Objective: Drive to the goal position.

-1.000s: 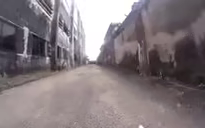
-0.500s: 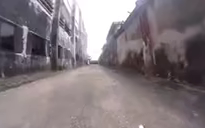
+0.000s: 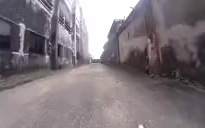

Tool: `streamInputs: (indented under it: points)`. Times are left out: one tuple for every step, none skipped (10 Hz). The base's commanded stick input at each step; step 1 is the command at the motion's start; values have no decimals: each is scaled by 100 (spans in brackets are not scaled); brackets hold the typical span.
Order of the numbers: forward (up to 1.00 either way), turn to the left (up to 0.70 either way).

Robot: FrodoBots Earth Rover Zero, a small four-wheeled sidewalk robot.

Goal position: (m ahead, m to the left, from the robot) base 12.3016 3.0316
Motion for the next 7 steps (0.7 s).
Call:
streamInputs:
  points:
    - [50,0]
    - [50,0]
    - [50,0]
    - [50,0]
    - [50,0]
    - [50,0]
    - [50,0]
